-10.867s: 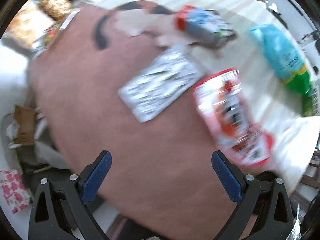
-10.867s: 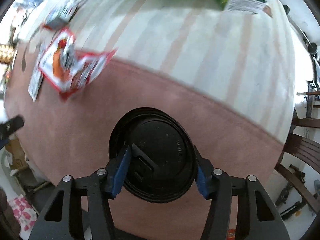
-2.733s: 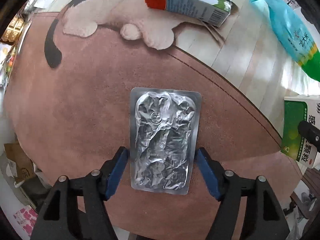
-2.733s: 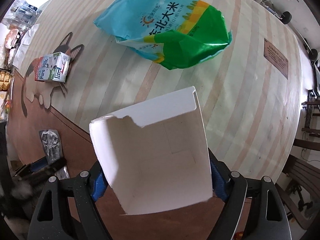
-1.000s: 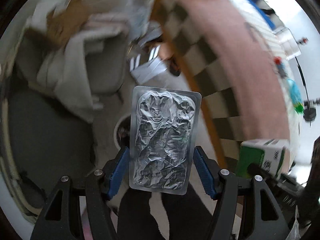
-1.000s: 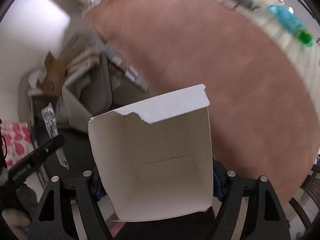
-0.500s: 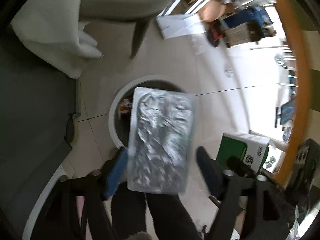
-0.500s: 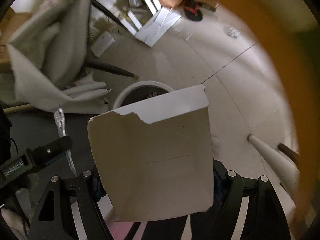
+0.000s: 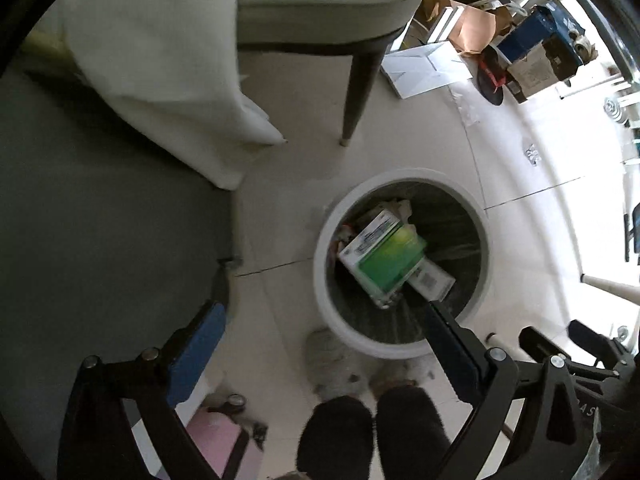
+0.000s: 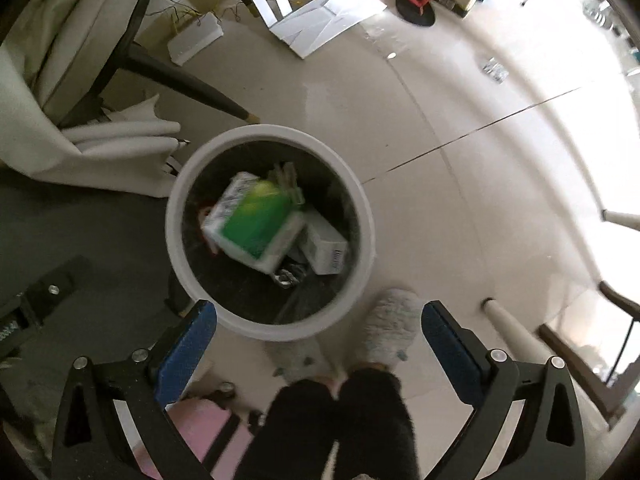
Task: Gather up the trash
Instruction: 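Carry the blister pack and medicine box over the bin and open both tools, then raise both tools from the bin back toward the table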
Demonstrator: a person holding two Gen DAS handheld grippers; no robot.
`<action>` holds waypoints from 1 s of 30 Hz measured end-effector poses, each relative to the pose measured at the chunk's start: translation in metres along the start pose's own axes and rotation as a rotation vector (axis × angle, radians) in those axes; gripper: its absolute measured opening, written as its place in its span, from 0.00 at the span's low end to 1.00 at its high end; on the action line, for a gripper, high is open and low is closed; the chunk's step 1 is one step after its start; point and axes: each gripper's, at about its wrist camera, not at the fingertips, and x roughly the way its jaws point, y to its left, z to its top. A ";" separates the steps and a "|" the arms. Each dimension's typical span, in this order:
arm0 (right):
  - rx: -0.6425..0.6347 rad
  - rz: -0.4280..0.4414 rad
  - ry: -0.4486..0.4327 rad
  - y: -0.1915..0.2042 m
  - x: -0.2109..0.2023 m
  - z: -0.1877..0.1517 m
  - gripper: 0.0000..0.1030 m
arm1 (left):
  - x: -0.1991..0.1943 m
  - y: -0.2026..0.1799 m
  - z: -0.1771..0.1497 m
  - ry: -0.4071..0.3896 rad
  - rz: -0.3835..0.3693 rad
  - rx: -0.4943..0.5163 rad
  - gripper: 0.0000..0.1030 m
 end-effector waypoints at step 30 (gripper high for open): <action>0.018 0.035 -0.183 0.014 -0.307 -0.116 1.00 | -0.270 -0.002 -0.106 -0.092 0.002 0.052 0.97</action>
